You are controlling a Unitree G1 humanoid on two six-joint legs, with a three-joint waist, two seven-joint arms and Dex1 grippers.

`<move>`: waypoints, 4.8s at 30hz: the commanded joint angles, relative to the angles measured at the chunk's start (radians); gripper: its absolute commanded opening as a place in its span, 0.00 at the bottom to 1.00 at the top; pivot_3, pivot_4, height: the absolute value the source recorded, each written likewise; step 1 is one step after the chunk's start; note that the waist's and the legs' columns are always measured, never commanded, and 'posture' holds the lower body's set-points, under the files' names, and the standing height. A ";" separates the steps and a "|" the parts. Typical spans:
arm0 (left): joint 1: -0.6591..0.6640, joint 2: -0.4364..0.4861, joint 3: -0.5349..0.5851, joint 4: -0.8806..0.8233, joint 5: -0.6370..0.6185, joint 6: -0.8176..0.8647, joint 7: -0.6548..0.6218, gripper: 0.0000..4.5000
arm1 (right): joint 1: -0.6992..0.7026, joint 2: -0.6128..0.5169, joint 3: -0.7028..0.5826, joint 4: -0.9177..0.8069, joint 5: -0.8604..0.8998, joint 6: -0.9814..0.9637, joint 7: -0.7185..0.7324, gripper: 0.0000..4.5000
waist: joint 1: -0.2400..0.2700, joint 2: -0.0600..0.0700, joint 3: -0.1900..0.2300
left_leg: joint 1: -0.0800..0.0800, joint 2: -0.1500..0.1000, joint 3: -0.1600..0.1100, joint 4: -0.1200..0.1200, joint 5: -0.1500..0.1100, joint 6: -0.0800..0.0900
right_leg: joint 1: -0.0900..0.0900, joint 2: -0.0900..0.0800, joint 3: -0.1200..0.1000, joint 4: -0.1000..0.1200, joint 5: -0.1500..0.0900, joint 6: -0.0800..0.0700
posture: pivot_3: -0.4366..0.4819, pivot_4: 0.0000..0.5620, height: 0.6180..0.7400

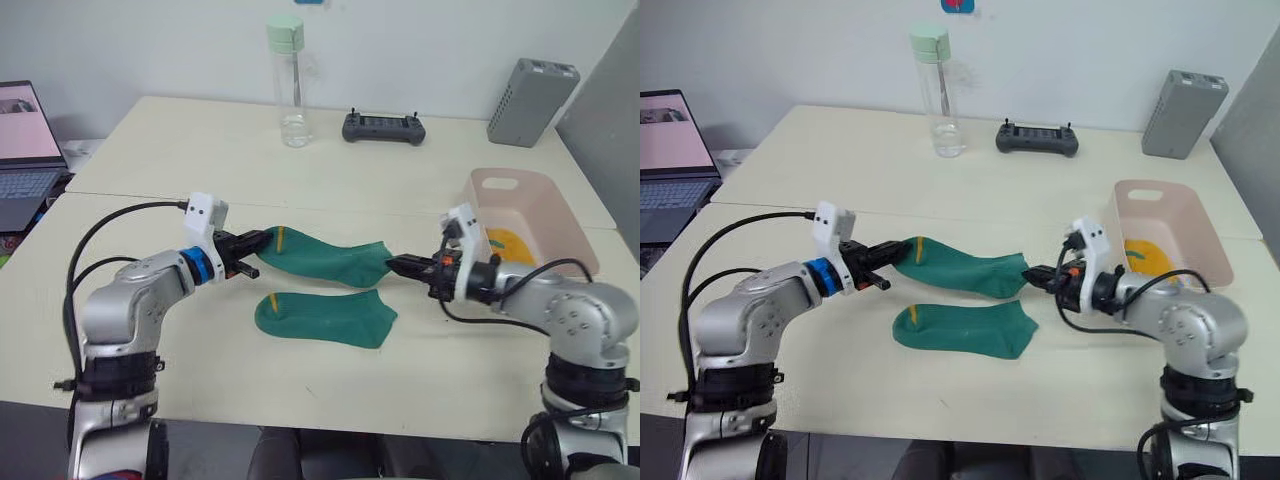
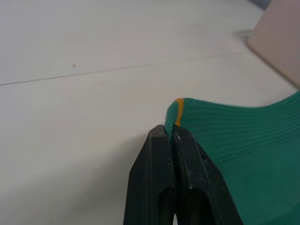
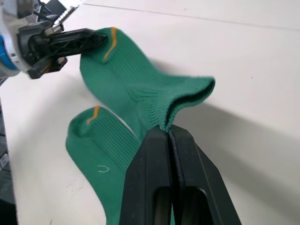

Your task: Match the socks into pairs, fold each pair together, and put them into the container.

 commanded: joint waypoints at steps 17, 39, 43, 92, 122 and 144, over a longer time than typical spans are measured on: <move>0.359 -0.019 0.040 -0.358 -0.140 0.064 0.159 0.01 | 0.133 -0.108 0.066 -0.014 0.112 -0.017 0.051 0.00 | -0.008 0.000 0.000 | 0.004 -0.001 0.001 0.001 0.000 0.000 | 0.001 0.000 0.004 -0.001 -0.003 0.004 | 0.48 0.27 1.00; 0.461 0.011 0.017 -0.336 -0.127 -0.093 0.158 0.01 | 0.120 -0.086 0.251 0.108 -0.047 -0.207 0.045 0.00 | -0.008 0.000 0.000 | 0.004 0.000 0.002 -0.001 0.000 0.000 | 0.000 0.000 0.004 -0.001 -0.005 0.002 | 0.48 0.27 1.00; 0.471 0.019 0.024 -0.336 -0.131 -0.104 0.157 0.01 | 0.120 -0.098 0.254 0.096 -0.048 -0.222 0.055 0.00 | -0.008 0.000 0.000 | 0.004 0.000 0.002 -0.001 0.000 0.000 | 0.000 0.000 0.004 -0.001 -0.005 0.002 | 0.48 0.27 1.00; 0.556 0.043 0.068 -0.350 -0.273 -0.151 0.164 0.00 | 0.212 -0.094 0.123 -0.040 0.218 -0.111 -0.061 0.00 | -0.008 0.000 0.000 | 0.004 0.000 0.003 -0.001 0.000 0.000 | -0.001 0.000 0.005 -0.001 -0.010 -0.006 | 0.48 0.27 1.00; 0.579 0.022 -0.006 -0.305 -0.197 -0.265 0.150 0.00 | 0.172 -0.105 0.257 0.102 -0.031 -0.294 0.042 0.00 | -0.008 0.000 0.000 | 0.004 0.000 0.004 -0.001 -0.001 -0.001 | -0.002 -0.001 0.005 -0.002 -0.010 -0.006 | 0.48 0.27 1.00; 0.539 0.019 -0.051 -0.259 -0.145 -0.299 0.109 0.00 | 0.187 -0.110 0.248 0.067 -0.033 -0.277 0.039 0.00 | -0.008 0.000 0.000 | 0.004 0.000 0.004 -0.001 -0.001 -0.001 | -0.001 -0.001 0.005 -0.002 -0.010 -0.006 | 0.48 0.27 1.00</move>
